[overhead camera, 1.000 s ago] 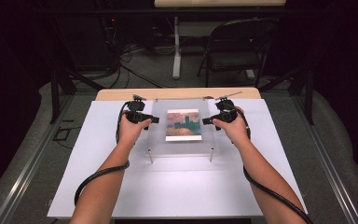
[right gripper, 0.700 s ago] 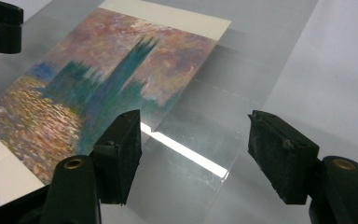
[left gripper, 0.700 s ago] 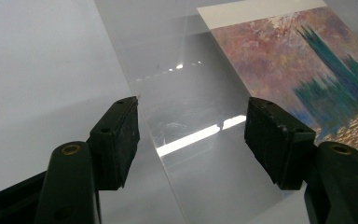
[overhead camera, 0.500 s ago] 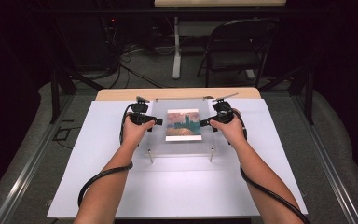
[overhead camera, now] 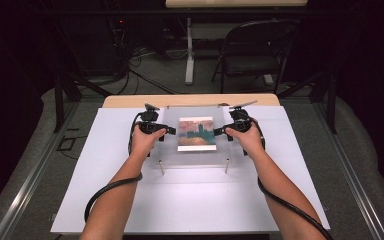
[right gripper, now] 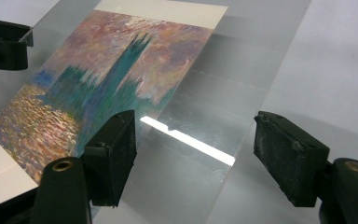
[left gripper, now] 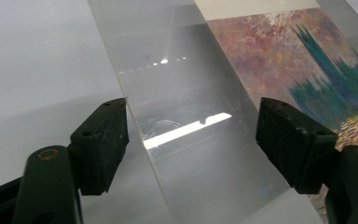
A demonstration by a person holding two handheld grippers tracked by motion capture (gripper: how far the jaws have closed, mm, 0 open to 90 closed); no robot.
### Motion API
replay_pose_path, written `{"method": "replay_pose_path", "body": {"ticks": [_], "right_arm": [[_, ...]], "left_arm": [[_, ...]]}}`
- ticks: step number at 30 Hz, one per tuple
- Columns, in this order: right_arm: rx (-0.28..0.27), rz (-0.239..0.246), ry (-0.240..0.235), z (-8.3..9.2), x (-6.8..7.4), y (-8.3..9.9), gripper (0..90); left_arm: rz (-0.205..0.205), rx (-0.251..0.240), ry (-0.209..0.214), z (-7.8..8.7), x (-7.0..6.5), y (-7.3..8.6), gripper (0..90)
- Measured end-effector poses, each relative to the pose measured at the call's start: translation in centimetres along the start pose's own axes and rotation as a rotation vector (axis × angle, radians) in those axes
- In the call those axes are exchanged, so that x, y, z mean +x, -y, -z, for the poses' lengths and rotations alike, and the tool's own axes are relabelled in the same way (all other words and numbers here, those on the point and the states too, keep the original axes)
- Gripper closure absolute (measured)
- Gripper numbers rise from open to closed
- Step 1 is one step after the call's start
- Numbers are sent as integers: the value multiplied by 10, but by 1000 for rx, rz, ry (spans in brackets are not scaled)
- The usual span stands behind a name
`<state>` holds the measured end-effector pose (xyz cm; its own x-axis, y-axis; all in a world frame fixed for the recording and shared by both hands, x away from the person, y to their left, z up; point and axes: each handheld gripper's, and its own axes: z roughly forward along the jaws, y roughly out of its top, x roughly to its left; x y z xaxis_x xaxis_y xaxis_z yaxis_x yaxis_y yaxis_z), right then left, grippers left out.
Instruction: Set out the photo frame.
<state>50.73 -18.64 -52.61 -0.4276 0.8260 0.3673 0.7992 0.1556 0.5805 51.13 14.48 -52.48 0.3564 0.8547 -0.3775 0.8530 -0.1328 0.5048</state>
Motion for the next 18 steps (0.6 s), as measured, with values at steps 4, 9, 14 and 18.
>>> {"method": "replay_pose_path", "body": {"ticks": [4,9,14,18], "right_arm": [[-1,-12,-4,-1,-1,-1,279],[-2,-26,-10,-2,-2,0,272],[-2,-47,-31,-5,-3,0,265],[5,-44,-26,-5,-2,0,267]], "left_arm": [[7,3,-2,-2,-1,-1,224],[21,16,21,-2,0,0,216],[25,17,17,-3,-1,0,207],[29,17,14,-3,-2,0,211]]}}
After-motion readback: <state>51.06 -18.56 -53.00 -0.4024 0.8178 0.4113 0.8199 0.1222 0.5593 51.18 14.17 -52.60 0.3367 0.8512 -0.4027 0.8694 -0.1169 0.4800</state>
